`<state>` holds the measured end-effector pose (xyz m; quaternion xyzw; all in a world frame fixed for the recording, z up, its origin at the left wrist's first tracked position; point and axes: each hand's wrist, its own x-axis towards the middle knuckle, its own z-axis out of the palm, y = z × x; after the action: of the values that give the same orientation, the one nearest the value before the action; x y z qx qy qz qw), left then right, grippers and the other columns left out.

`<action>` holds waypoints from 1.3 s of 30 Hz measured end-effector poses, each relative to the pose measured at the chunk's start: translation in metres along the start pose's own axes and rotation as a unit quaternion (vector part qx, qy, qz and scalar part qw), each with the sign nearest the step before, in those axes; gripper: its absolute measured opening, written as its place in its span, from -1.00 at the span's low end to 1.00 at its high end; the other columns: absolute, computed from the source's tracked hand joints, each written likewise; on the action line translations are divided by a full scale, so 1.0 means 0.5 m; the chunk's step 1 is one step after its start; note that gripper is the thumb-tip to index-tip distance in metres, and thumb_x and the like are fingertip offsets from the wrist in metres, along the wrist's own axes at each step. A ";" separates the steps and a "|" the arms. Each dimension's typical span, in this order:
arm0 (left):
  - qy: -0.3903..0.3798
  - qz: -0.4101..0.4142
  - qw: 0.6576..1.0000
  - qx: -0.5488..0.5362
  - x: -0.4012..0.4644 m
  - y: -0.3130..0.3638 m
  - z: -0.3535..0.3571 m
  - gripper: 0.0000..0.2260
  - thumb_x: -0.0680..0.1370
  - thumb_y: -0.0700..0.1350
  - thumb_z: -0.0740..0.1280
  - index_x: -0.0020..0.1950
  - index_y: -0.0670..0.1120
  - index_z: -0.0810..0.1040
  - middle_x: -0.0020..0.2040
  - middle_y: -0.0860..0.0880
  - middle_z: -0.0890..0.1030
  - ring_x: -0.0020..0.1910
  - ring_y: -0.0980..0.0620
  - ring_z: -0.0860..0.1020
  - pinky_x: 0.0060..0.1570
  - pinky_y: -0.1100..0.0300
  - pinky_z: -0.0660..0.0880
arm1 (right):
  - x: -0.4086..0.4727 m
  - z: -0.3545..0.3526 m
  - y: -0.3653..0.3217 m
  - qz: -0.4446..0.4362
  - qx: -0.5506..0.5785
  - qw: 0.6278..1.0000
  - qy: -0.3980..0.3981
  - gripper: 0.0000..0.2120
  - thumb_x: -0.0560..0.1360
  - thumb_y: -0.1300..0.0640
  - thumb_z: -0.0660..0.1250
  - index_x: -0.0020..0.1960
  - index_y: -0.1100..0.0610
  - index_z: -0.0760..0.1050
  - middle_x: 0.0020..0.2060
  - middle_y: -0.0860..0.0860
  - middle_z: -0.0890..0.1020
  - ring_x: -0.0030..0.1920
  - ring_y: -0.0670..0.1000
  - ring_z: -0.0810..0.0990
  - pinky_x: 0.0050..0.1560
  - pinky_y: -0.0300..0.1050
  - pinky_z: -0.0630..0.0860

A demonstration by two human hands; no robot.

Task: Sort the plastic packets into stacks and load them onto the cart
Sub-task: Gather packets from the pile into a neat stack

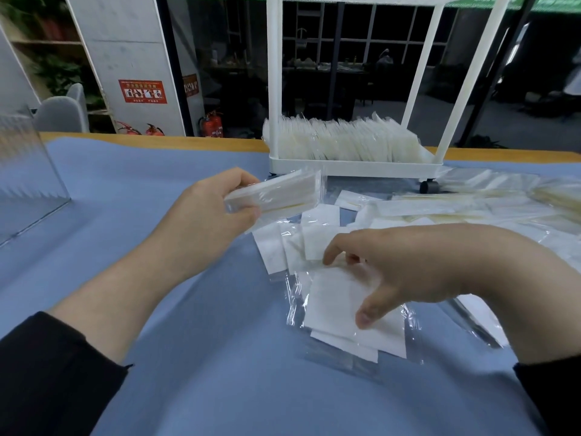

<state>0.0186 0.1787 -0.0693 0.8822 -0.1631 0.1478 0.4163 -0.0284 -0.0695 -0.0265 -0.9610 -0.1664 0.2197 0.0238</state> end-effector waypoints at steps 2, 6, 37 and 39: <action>-0.001 0.002 1.000 -0.003 0.000 0.001 0.001 -0.83 0.58 -0.17 0.41 -0.05 0.13 0.56 -0.16 0.20 0.60 -0.23 0.23 0.48 -0.29 0.44 0.34 | 0.001 -0.001 0.003 0.016 0.009 1.000 0.008 -0.30 0.33 -0.28 0.52 0.34 -0.37 0.22 0.13 -0.29 0.47 0.08 -0.13 0.52 0.15 -0.06 0.48; -0.003 0.006 1.000 -0.018 0.001 0.000 0.002 -0.82 0.57 -0.18 0.42 -0.05 0.12 0.57 -0.17 0.20 0.60 -0.21 0.20 0.48 -0.27 0.43 0.35 | 0.003 -0.005 0.015 0.045 -0.002 0.999 0.018 -0.35 0.31 -0.33 0.50 0.31 -0.33 0.30 0.06 -0.31 0.49 0.02 -0.17 0.53 0.14 -0.04 0.50; -0.092 -0.073 0.981 -0.157 -0.016 0.028 0.041 -0.46 0.47 0.45 0.28 0.11 0.00 0.56 -0.05 -0.20 0.56 -0.20 0.03 0.44 -0.17 0.03 0.43 | 0.114 0.053 0.028 -0.135 0.223 0.912 0.316 -0.03 0.36 -0.05 0.59 0.54 -0.30 0.03 0.36 -0.28 0.26 0.34 -0.37 0.26 0.35 -0.37 0.23; -0.080 -0.057 0.981 -0.168 -0.019 0.034 0.048 -0.42 0.48 0.45 0.24 0.11 -0.04 0.56 -0.01 -0.23 0.58 -0.19 0.04 0.47 -0.14 0.03 0.44 | 0.118 0.058 0.021 -0.141 0.225 0.910 0.319 -0.13 0.39 -0.07 0.57 0.50 -0.32 0.10 0.29 -0.35 0.32 0.26 -0.41 0.32 0.23 -0.43 0.28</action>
<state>0.0058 0.1510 -0.0761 0.8165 -0.1680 0.0232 0.5518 0.0126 -0.0605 -0.0785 -0.9156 -0.2294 -0.0730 0.3220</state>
